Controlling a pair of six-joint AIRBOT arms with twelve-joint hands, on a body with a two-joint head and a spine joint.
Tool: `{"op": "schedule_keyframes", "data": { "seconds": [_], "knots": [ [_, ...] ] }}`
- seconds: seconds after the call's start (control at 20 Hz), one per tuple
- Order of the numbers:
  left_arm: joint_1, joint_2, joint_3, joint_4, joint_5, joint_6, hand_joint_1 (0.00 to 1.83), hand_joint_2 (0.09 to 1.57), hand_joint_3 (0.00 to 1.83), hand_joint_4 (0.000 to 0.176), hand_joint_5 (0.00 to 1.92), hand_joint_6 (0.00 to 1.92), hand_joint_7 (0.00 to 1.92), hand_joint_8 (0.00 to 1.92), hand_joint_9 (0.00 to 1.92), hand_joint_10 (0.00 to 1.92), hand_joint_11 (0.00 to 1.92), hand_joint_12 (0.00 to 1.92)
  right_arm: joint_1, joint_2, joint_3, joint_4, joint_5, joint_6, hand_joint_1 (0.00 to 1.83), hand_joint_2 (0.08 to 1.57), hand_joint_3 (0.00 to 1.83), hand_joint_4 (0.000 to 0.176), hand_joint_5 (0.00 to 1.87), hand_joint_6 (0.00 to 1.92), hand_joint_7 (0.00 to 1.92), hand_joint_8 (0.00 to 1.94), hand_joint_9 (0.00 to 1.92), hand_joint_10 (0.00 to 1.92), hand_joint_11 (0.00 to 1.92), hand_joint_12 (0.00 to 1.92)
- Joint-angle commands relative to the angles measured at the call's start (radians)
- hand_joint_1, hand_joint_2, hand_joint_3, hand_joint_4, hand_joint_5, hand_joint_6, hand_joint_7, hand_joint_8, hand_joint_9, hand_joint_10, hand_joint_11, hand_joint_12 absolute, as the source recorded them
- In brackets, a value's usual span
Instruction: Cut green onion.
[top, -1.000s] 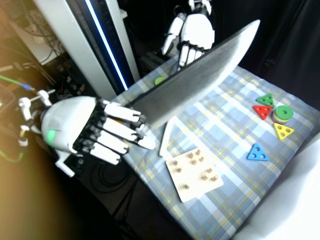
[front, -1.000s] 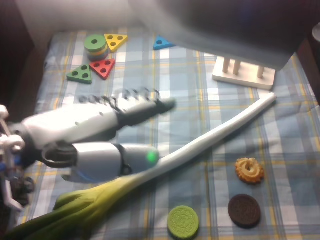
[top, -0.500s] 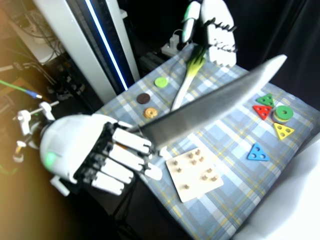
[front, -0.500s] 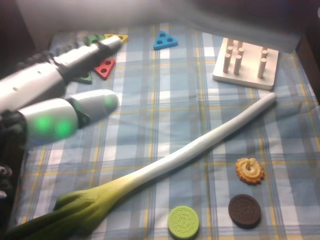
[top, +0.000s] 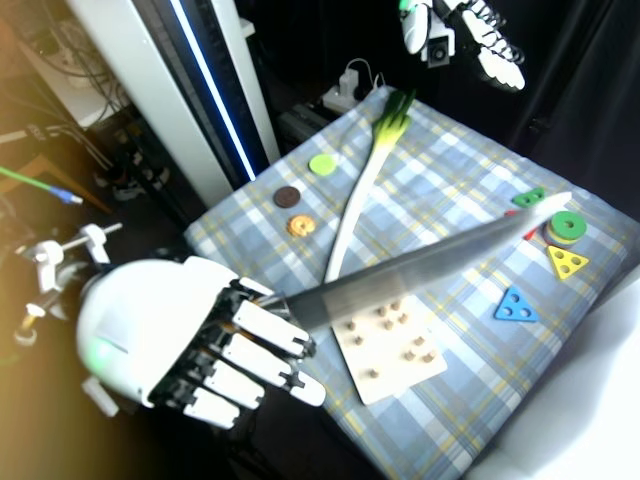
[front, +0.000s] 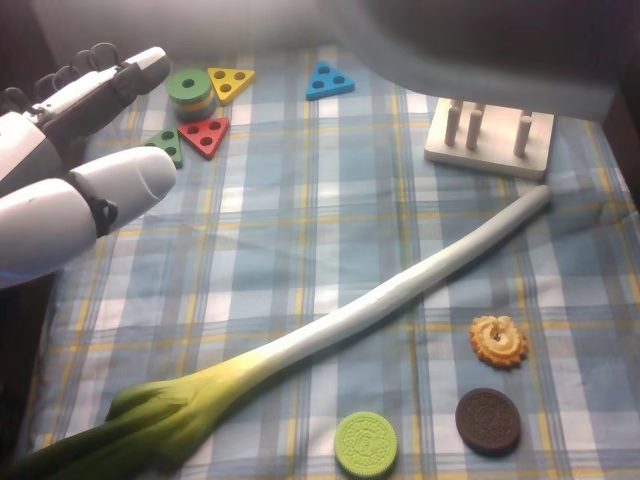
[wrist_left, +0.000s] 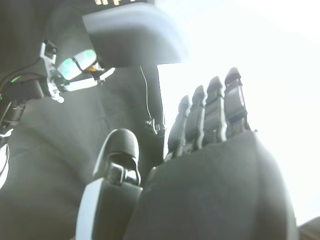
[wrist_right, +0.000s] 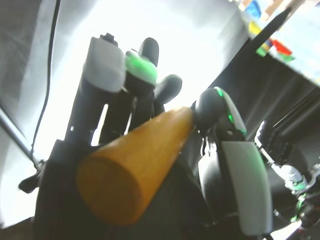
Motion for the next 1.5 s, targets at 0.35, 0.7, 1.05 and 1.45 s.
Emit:
{"op": "schedule_keyframes", "data": {
  "seconds": [0.35, 0.7, 1.05, 1.45],
  "knots": [
    [0.018, 0.007, -0.004, -0.002, -0.149, -0.004, 0.0, 1.41, 0.0, 0.0, 0.1, 0.0, 0.09, 0.0, 0.07, 0.0, 0.0, 0.0, 0.05, 0.017, 0.017, -0.013, 0.031, -0.022, 0.03, 1.57, 0.03, 0.06, 0.41, 1.91, 0.88, 1.94, 1.14, 1.92, 1.25, 1.92],
    [0.018, 0.006, -0.004, -0.002, -0.145, -0.004, 0.0, 1.42, 0.0, 0.0, 0.12, 0.01, 0.1, 0.01, 0.09, 0.01, 0.0, 0.0, 0.091, 0.017, 0.026, -0.014, 0.003, -0.052, 0.01, 1.56, 0.03, 0.056, 0.34, 1.92, 0.75, 1.94, 1.02, 1.92, 1.15, 1.92],
    [0.018, 0.006, -0.004, 0.001, -0.142, -0.004, 0.0, 1.42, 0.0, 0.0, 0.07, 0.0, 0.05, 0.0, 0.04, 0.0, 0.0, 0.0, 0.115, 0.017, 0.037, -0.042, -0.051, -0.062, 0.0, 1.56, 0.02, 0.074, 0.36, 1.92, 0.71, 1.94, 0.92, 1.92, 1.06, 1.92],
    [0.019, 0.002, -0.004, 0.007, -0.135, -0.004, 0.0, 1.43, 0.0, 0.0, 0.06, 0.0, 0.04, 0.0, 0.03, 0.0, 0.0, 0.0, 0.136, 0.017, 0.041, -0.104, -0.122, -0.062, 0.11, 1.57, 0.04, 0.119, 0.35, 1.92, 0.73, 1.94, 0.94, 1.92, 1.08, 1.92]
  ]
}}
